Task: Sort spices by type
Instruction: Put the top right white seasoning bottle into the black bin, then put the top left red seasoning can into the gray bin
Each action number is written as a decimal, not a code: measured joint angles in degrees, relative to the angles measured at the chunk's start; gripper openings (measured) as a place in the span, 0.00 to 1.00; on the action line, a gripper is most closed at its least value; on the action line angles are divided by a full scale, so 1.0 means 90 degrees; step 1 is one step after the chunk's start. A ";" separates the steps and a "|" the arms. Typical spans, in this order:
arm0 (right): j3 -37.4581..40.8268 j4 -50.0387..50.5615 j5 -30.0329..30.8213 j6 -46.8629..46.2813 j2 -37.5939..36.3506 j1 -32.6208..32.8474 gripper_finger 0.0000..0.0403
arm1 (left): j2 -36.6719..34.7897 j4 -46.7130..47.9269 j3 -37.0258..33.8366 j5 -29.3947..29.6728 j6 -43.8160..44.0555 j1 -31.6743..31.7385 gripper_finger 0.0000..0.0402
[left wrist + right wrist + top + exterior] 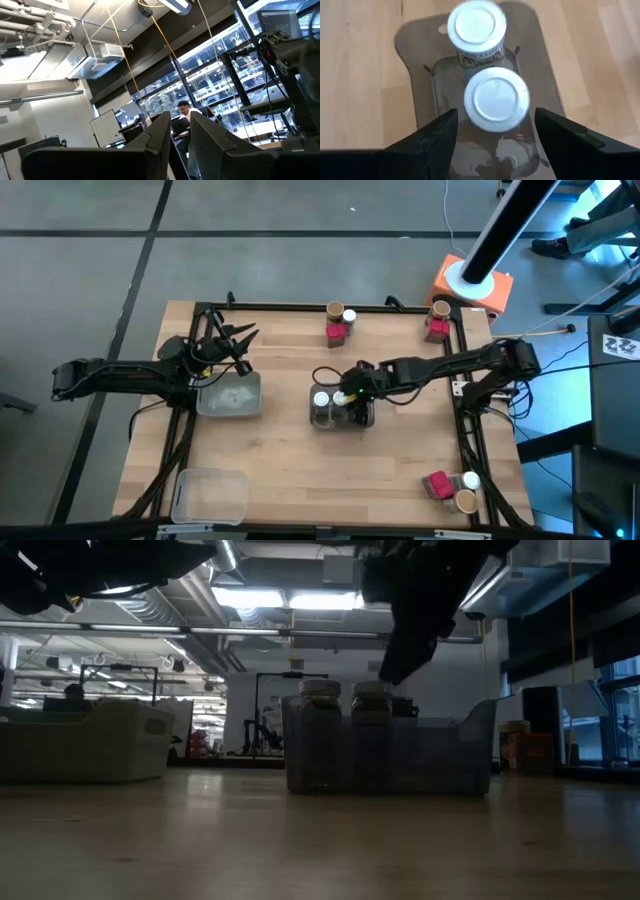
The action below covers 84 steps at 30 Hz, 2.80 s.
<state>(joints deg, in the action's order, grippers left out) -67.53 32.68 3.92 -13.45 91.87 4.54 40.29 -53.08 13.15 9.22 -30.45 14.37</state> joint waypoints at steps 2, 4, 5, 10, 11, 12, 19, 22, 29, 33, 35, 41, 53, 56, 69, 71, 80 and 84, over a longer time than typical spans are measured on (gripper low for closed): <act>0.0000 0.0189 0.0000 0.0002 -0.0167 0.0000 0.66 | -0.0002 -0.0005 0.0000 -0.0030 0.0001 -0.0001 0.17; 0.0000 0.0372 0.0002 0.0006 -0.0328 0.0000 0.66 | 0.0000 -0.0001 0.0000 -0.0031 0.0001 -0.0001 0.17; 0.0000 0.0474 0.0009 0.0007 -0.0420 0.0000 0.66 | 0.0000 -0.0002 0.0000 -0.0032 0.0001 -0.0002 0.17; 0.0000 0.0718 0.0147 0.0197 -0.0900 0.0000 0.66 | 0.0034 0.0017 0.0000 -0.0030 0.0223 0.0001 0.17; 0.0000 0.0733 0.0163 0.0236 -0.1006 -0.0003 0.66 | 0.0058 0.0026 0.0000 -0.0030 0.0283 0.0002 0.18; 0.0000 0.0724 0.0164 0.0280 -0.1117 -0.0005 0.66 | 0.0086 0.0025 0.0000 -0.0030 0.0294 0.0003 0.19; 0.0540 0.0327 0.0472 0.0548 -0.2120 -0.0007 0.66 | 0.0438 0.0368 0.0220 0.0110 0.0494 0.0005 0.39; 0.0988 0.0082 0.0946 0.0578 -0.2671 -0.0051 0.66 | 0.0731 0.1157 0.0645 0.0203 0.0870 0.0013 0.49; 0.1886 -0.1248 0.1186 0.1172 -0.3744 -0.0578 0.66 | 0.1791 0.2743 0.1678 0.0434 0.1975 0.0296 0.64; 0.2253 -0.2260 0.1115 0.1812 -0.3959 -0.1021 0.66 | 0.2391 0.2689 0.1922 0.0448 0.2276 0.0413 0.66; 0.2303 -0.2540 0.1115 0.1993 -0.3969 -0.1240 0.66 | 0.2582 0.2627 0.2025 0.0446 0.2323 0.0456 0.66; 0.2314 -0.3182 0.0387 0.2523 -0.3932 -0.1878 0.66 | 0.2708 0.2636 0.2079 0.0444 0.2208 0.0469 0.66; 0.2420 -0.4306 -0.2098 0.3241 -0.3888 -0.2806 0.66 | 0.3185 0.2748 0.2299 0.0212 0.3339 0.0630 0.66; 0.2708 -0.4793 -0.2450 0.3218 -0.3894 -0.2911 0.66 | 0.3584 0.2906 0.2708 0.0079 0.3296 0.0571 0.66; 0.2909 -0.4844 -0.2005 0.3166 -0.4080 -0.2929 0.66 | 0.5382 0.4883 0.4822 0.0062 0.2867 0.0540 0.66; 0.2909 -0.4840 -0.2006 0.3164 -0.4075 -0.2924 0.66 | 0.5619 0.5014 0.4965 0.0062 0.2820 0.0540 0.66; 0.2909 -0.4304 -0.2008 0.3152 -0.4058 -0.2924 0.66 | 0.6421 0.4970 0.5317 0.0063 0.2609 0.0732 0.66; 0.2909 -0.4048 -0.2008 0.3145 -0.4055 -0.2924 0.66 | 0.6655 0.4922 0.5430 -0.0247 0.2544 0.0886 0.66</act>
<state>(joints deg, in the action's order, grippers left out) -41.34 -3.75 -14.15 14.85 55.37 -21.78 100.18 -8.78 62.02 6.99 -7.55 22.34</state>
